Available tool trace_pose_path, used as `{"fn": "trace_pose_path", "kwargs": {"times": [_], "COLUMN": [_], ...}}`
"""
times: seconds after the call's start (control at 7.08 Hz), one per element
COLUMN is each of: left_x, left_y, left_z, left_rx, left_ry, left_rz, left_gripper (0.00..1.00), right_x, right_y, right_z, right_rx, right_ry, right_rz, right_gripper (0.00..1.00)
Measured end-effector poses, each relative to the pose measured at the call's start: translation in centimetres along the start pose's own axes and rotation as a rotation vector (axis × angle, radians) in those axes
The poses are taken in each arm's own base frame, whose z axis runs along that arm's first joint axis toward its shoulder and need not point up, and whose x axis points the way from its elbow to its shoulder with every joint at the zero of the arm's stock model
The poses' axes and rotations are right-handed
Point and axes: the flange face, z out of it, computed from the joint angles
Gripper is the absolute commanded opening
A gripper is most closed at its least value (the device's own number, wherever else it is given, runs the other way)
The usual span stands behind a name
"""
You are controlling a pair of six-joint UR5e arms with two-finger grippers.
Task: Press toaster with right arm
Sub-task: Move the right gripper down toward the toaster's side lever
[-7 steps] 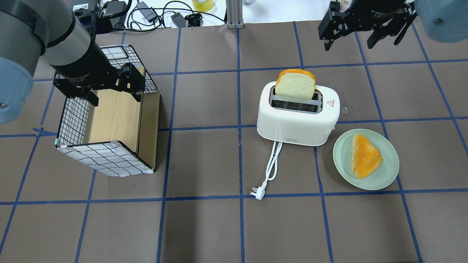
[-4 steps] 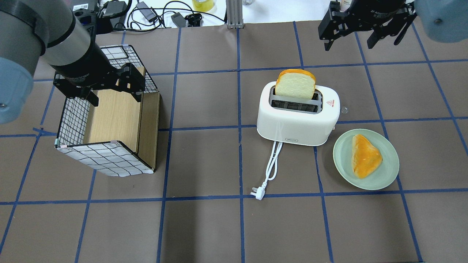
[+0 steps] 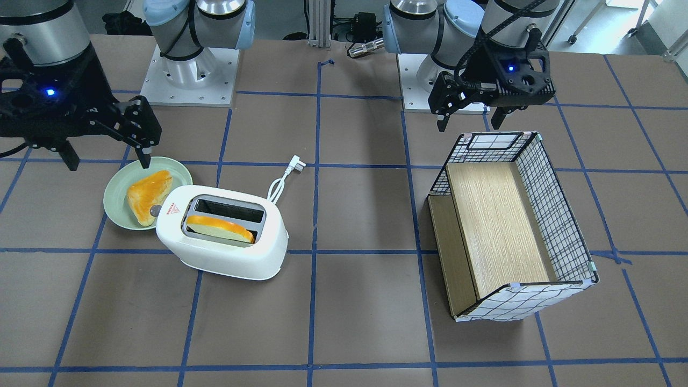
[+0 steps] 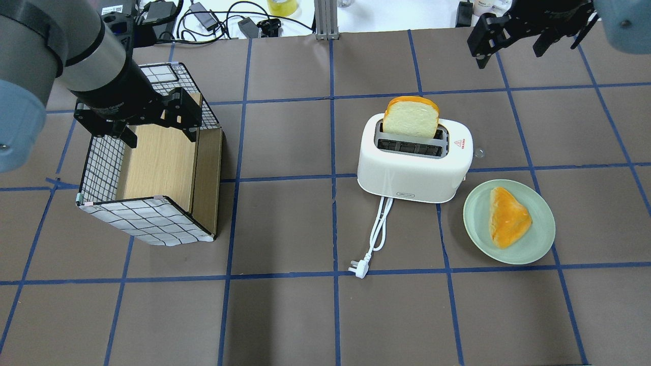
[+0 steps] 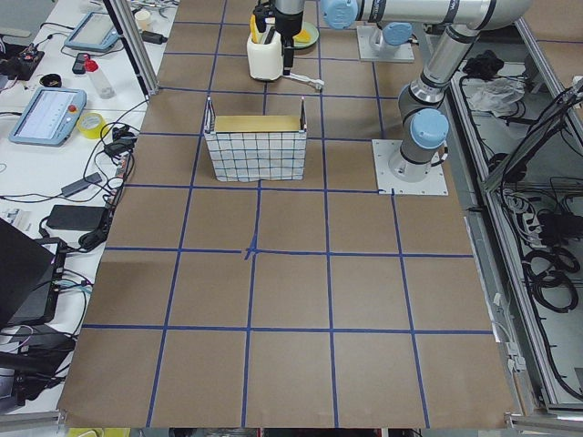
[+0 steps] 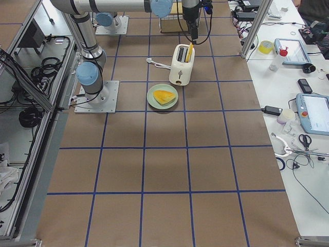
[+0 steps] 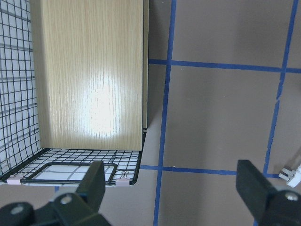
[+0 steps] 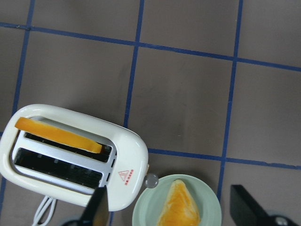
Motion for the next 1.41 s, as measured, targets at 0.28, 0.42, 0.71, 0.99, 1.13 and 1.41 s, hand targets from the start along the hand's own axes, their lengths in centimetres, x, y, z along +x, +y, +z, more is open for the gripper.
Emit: {"fn": "trace_pose_path", "kwargs": {"times": [0.28,0.42,0.71,0.99,1.13,1.41], "left_x": [0.0,0.0,0.0,0.0,0.0,0.0], "left_y": [0.0,0.0,0.0,0.0,0.0,0.0], "left_z": [0.0,0.0,0.0,0.0,0.0,0.0], "left_rx": [0.0,0.0,0.0,0.0,0.0,0.0], "left_ry": [0.0,0.0,0.0,0.0,0.0,0.0], "left_rz": [0.0,0.0,0.0,0.0,0.0,0.0], "left_gripper": [1.0,1.0,1.0,1.0,1.0,1.0], "right_x": [5.7,8.0,9.9,9.2,9.0,9.5], "right_y": [0.9,1.7,4.2,5.1,4.4,2.2], "right_z": [1.2,2.3,7.0,12.6,14.3,16.3], "right_rx": [-0.059,-0.102,-0.217,-0.276,-0.254,-0.152], "right_ry": [-0.016,-0.072,-0.268,-0.434,-0.487,-0.504], "right_rz": [-0.044,-0.06,-0.028,0.019,0.043,0.1], "right_gripper": [0.0,0.0,0.0,0.0,0.0,0.0]}}
